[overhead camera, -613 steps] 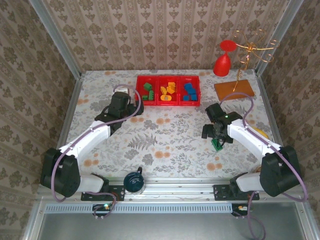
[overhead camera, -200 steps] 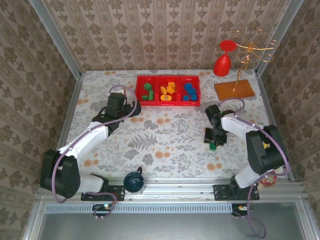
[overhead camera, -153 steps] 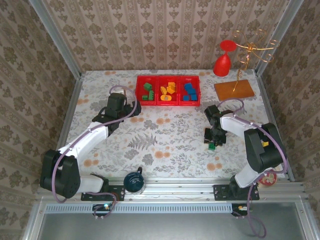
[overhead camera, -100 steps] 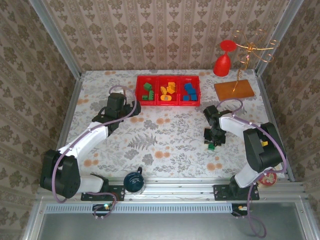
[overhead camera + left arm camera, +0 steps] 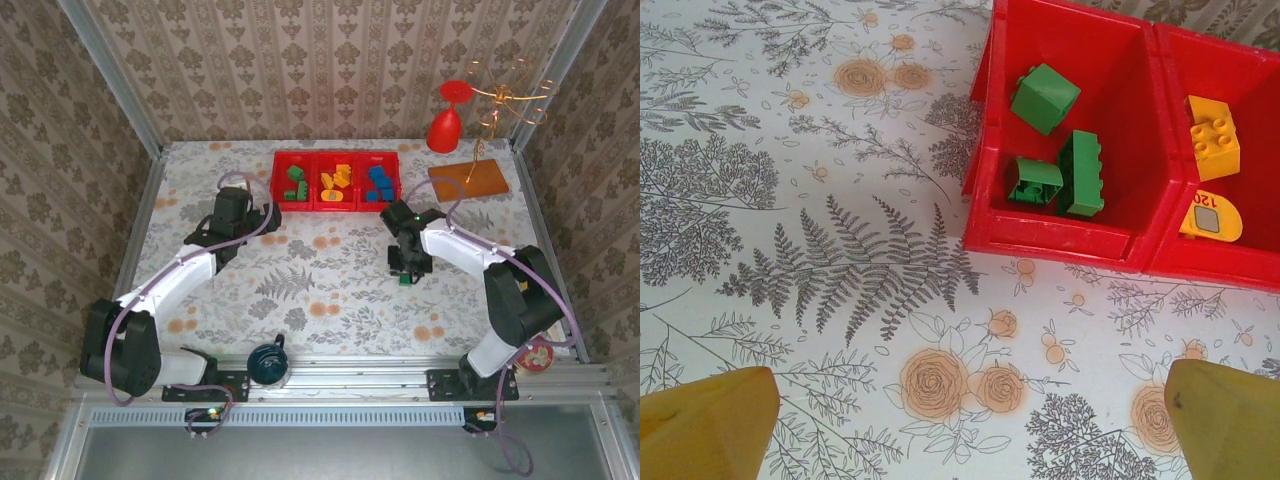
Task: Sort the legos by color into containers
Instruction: Pick up the lego from the bottom-right of the table, then place the lego in the container.
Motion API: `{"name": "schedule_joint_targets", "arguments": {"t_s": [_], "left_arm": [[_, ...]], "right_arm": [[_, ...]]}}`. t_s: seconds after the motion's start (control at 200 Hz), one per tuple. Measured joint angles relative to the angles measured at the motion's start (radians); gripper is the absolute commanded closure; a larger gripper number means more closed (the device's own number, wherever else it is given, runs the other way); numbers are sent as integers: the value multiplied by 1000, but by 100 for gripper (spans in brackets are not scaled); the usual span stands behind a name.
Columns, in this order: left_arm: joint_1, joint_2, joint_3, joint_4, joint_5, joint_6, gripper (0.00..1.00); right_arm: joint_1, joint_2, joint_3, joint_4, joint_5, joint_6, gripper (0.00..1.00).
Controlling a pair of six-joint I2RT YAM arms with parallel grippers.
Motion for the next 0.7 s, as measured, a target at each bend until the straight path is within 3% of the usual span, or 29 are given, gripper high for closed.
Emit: {"name": "schedule_joint_targets", "arguments": {"t_s": [0.31, 0.7], "left_arm": [[13, -8, -24, 5, -5, -7, 0], [42, -47, -48, 7, -9, -26, 0]], "right_arm": [[101, 82, 286, -1, 33, -1, 78], [189, 351, 767, 38, 71, -62, 77]]}}
